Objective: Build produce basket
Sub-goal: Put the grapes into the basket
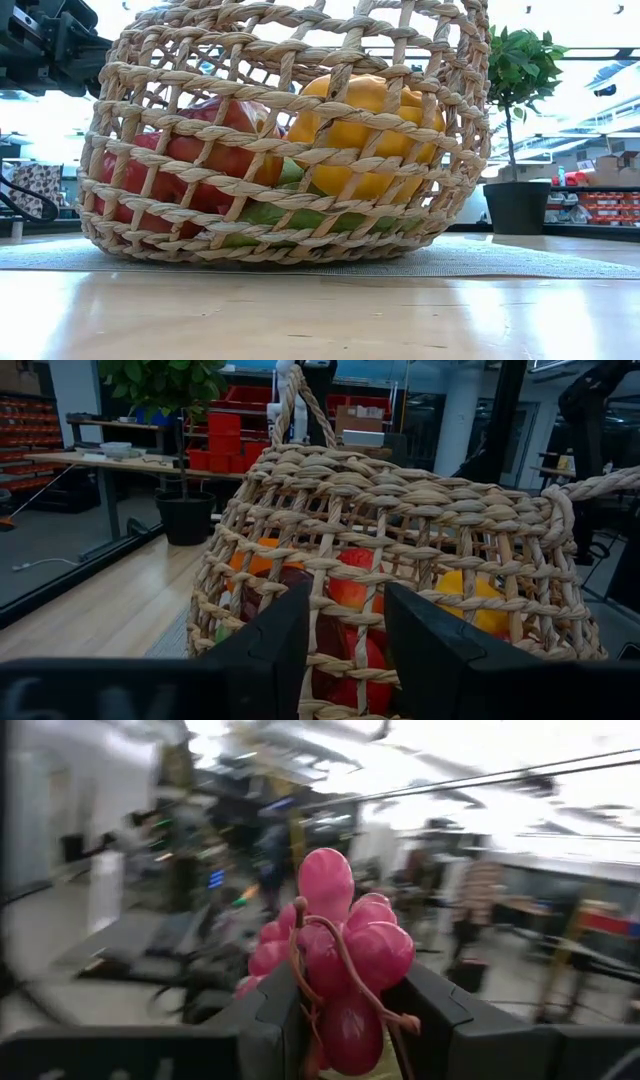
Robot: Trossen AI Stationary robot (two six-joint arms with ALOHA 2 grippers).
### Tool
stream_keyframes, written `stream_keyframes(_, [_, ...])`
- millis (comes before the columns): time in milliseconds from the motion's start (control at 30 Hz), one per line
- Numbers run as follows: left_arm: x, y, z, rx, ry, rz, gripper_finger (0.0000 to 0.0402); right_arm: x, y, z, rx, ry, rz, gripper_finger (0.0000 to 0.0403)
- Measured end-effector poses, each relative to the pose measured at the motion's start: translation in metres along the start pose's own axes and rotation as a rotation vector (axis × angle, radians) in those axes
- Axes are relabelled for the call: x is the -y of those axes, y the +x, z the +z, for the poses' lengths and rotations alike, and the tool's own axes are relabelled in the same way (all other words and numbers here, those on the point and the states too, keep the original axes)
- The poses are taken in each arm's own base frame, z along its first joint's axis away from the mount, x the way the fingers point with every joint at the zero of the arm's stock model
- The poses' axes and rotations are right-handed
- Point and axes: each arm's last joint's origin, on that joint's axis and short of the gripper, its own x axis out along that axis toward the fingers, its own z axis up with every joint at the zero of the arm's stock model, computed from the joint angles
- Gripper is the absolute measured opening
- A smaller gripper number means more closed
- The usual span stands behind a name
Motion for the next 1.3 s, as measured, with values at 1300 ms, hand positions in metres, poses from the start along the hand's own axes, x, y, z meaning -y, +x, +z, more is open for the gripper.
stream_keyframes(1300, [0.000,0.000,0.000,-0.003,0.001,0.000,0.0150,-0.065,0.056,-0.088,-0.808,-0.175,0.708,0.0099])
